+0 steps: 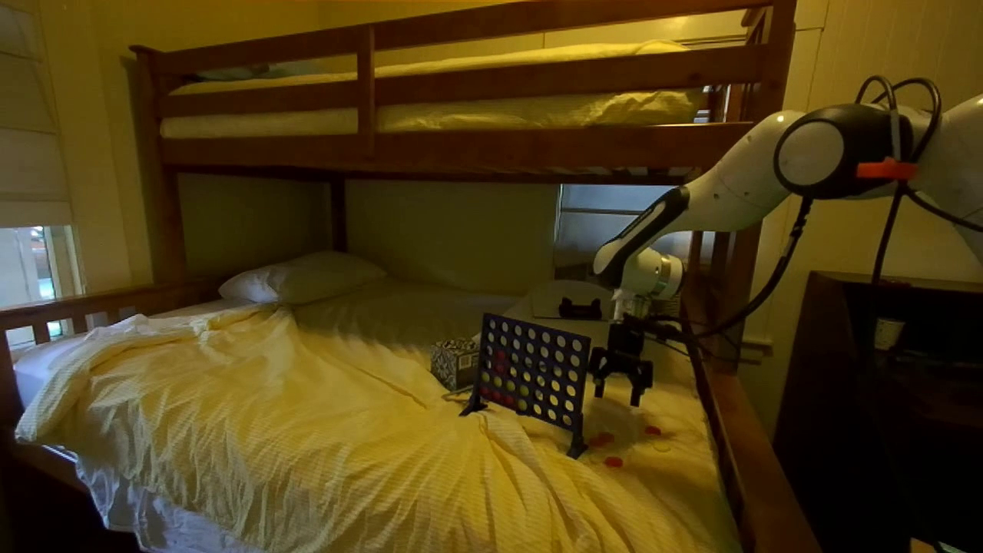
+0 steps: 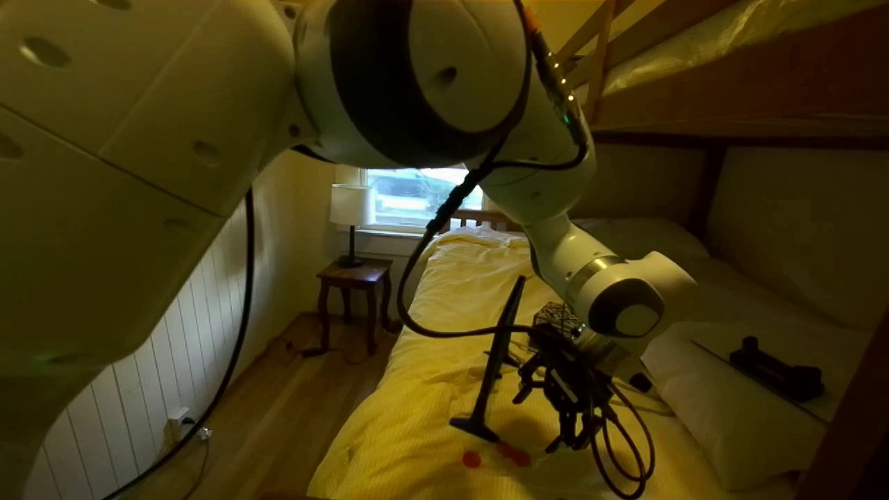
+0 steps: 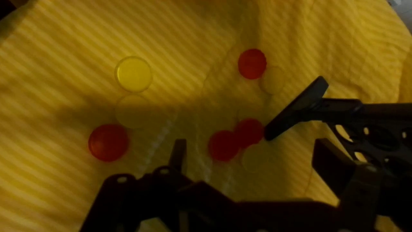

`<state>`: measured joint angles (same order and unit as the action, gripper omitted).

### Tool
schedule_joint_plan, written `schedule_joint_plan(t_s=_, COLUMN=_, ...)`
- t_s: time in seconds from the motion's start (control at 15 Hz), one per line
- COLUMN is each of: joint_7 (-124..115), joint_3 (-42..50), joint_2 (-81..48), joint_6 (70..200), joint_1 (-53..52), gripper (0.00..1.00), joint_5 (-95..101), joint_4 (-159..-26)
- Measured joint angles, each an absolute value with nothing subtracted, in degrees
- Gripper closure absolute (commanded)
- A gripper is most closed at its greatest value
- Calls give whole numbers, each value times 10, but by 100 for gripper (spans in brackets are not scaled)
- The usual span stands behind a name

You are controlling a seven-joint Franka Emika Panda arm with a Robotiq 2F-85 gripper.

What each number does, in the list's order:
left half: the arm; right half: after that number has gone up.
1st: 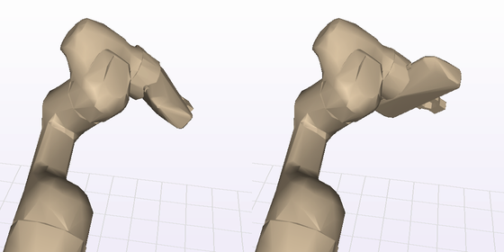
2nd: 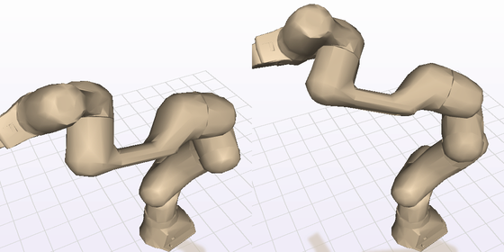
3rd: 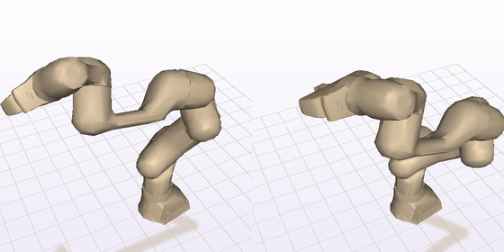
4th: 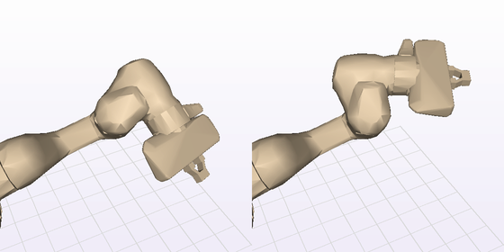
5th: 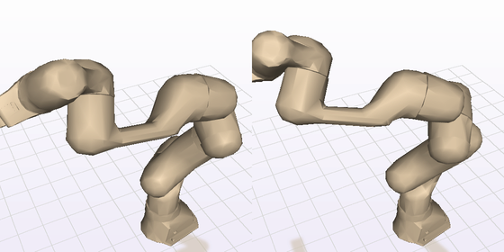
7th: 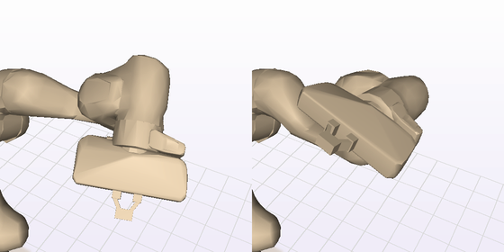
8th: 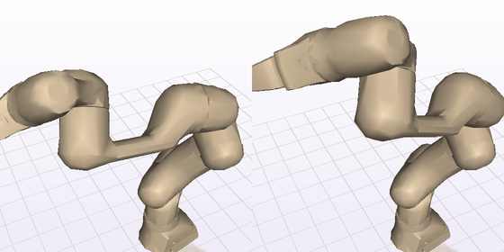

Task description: Move the blue object slightly to the left and then pick up the orange object and put it in the blue object

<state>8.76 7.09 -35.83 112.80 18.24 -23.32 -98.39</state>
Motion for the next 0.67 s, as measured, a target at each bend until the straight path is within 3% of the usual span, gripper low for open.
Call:
schedule_joint_plan(t_s=0.27, joint_7=80, joint_3=61, joint_2=-378, joint_6=1157, joint_1=192, gripper=11, joint_5=-272, joint_4=-983)
schedule_joint_plan(t_s=0.4, joint_7=73, joint_3=59, joint_2=-388, joint_6=1171, joint_1=195, gripper=37, joint_5=-284, joint_4=-983)
schedule_joint_plan(t_s=0.6, joint_7=60, joint_3=59, joint_2=-403, joint_6=1181, joint_1=196, gripper=59, joint_5=-287, joint_4=-978)
schedule_joint_plan(t_s=0.67, joint_7=56, joint_3=58, joint_2=-409, joint_6=1181, joint_1=196, gripper=50, joint_5=-287, joint_4=-976)
